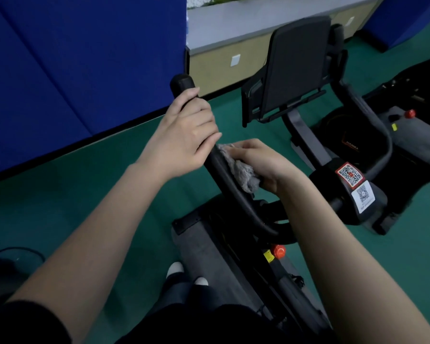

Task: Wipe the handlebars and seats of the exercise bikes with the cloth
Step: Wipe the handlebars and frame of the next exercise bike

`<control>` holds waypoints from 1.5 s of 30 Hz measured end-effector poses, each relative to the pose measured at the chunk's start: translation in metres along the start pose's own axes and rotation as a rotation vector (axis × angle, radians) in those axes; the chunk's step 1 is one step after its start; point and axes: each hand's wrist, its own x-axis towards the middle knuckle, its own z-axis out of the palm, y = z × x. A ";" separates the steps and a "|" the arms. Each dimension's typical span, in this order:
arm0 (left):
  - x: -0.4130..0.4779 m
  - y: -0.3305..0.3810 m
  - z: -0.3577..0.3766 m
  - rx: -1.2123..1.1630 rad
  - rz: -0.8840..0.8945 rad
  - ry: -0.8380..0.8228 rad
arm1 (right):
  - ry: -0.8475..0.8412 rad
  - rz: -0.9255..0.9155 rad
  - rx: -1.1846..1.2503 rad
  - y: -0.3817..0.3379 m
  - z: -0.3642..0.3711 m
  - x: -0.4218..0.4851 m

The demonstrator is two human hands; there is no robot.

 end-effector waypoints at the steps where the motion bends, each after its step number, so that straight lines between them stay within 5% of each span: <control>1: 0.000 0.000 0.000 0.012 0.001 0.002 | -0.013 -0.007 -0.017 -0.003 0.000 0.003; 9: 0.001 0.003 0.003 0.010 -0.054 0.006 | -0.076 -0.024 -0.268 0.013 -0.015 -0.005; 15: 0.001 0.002 0.005 0.020 -0.047 0.013 | 0.435 -0.381 -0.519 0.026 0.013 -0.047; 24: 0.000 -0.002 0.007 0.019 -0.013 0.041 | 0.773 -0.466 -0.399 0.030 0.046 -0.062; 37: 0.001 -0.016 0.003 0.031 0.148 0.003 | 1.241 -0.474 -0.539 0.028 0.119 -0.048; 45: 0.002 -0.022 0.008 -0.067 0.179 0.028 | 1.659 -0.294 -0.396 0.046 0.144 -0.045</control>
